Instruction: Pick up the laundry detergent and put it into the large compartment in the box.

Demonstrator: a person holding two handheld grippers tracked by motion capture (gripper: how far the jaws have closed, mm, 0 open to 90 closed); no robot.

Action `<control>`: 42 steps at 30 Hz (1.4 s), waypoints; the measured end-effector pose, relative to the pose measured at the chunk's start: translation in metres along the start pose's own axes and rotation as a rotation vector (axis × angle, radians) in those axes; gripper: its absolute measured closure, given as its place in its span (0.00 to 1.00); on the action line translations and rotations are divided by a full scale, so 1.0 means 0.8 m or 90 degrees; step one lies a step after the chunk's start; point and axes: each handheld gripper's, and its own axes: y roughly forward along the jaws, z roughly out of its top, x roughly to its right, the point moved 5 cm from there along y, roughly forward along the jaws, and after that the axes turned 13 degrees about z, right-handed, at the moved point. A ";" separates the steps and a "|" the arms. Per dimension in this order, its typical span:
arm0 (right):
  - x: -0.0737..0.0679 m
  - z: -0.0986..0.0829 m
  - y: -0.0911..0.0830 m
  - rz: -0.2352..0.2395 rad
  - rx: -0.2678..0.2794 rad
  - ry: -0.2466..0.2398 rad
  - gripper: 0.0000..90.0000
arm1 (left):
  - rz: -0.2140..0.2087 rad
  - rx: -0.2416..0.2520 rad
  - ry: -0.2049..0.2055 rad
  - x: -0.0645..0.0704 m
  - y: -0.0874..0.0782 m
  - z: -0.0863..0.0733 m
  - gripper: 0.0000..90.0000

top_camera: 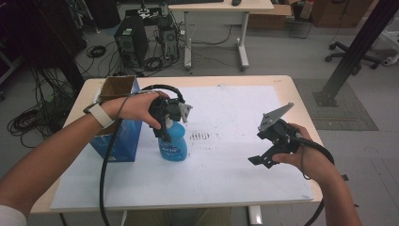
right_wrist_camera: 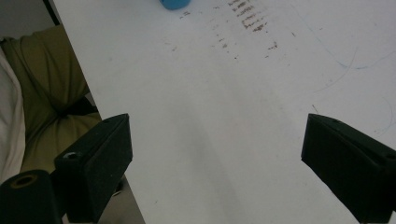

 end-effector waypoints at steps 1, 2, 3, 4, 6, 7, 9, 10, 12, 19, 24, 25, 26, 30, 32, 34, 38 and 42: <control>0.000 0.000 0.000 0.000 0.000 0.000 0.10 | 0.001 0.000 0.003 0.000 0.000 0.000 0.40; -0.001 0.000 0.000 0.000 0.000 0.000 0.10 | 0.002 -0.002 0.005 0.001 0.000 0.000 0.40; -0.001 0.000 0.000 0.000 0.000 0.000 0.10 | 0.002 -0.002 0.004 0.001 0.000 0.000 0.40; -0.001 0.000 0.000 0.000 0.000 0.000 0.10 | 0.003 -0.001 0.005 0.001 0.000 0.000 0.40; -0.001 0.000 -0.001 -0.001 0.001 0.000 0.10 | 0.005 -0.001 0.006 0.001 0.000 0.000 0.41; -0.001 0.000 -0.001 -0.001 0.001 -0.001 0.10 | 0.005 -0.002 0.004 0.001 0.000 0.000 0.41; -0.002 0.000 -0.001 -0.002 0.002 -0.001 0.10 | 0.007 -0.002 0.005 0.002 -0.001 0.000 0.41; -0.002 0.000 -0.002 -0.002 0.001 0.000 0.10 | 0.008 -0.001 0.004 0.002 -0.001 0.000 0.41; -0.002 -0.001 -0.002 -0.003 0.002 0.000 0.10 | 0.012 0.000 0.005 0.002 -0.001 0.000 0.41; -0.003 0.000 -0.004 -0.003 0.003 -0.001 0.10 | 0.019 -0.002 0.009 0.003 -0.002 0.000 0.41; -0.003 -0.001 -0.004 -0.003 0.002 -0.001 0.10 | 0.019 0.002 0.006 0.003 -0.005 0.002 0.41; -0.003 -0.001 -0.004 -0.004 0.003 0.000 0.10 | 0.020 0.004 0.005 0.003 -0.006 0.002 0.41; -0.003 -0.001 -0.004 -0.004 0.003 0.000 0.10 | 0.020 0.005 0.003 0.003 -0.007 0.003 0.41; -0.003 -0.002 -0.004 -0.004 0.004 -0.001 0.10 | 0.020 0.008 0.001 0.003 -0.010 0.003 0.41; -0.003 -0.002 -0.004 -0.004 0.004 -0.001 0.10 | 0.017 0.015 -0.001 0.003 -0.012 0.004 0.41; -0.003 -0.002 -0.004 -0.004 0.005 -0.002 0.10 | 0.017 0.016 -0.004 0.004 -0.014 0.004 0.41; -0.004 -0.002 -0.004 -0.003 0.006 -0.003 0.10 | 0.022 0.011 -0.006 0.006 -0.017 0.005 0.41; -0.005 -0.002 -0.004 -0.003 0.006 -0.004 0.10 | 0.023 0.013 -0.010 0.006 -0.020 0.006 0.41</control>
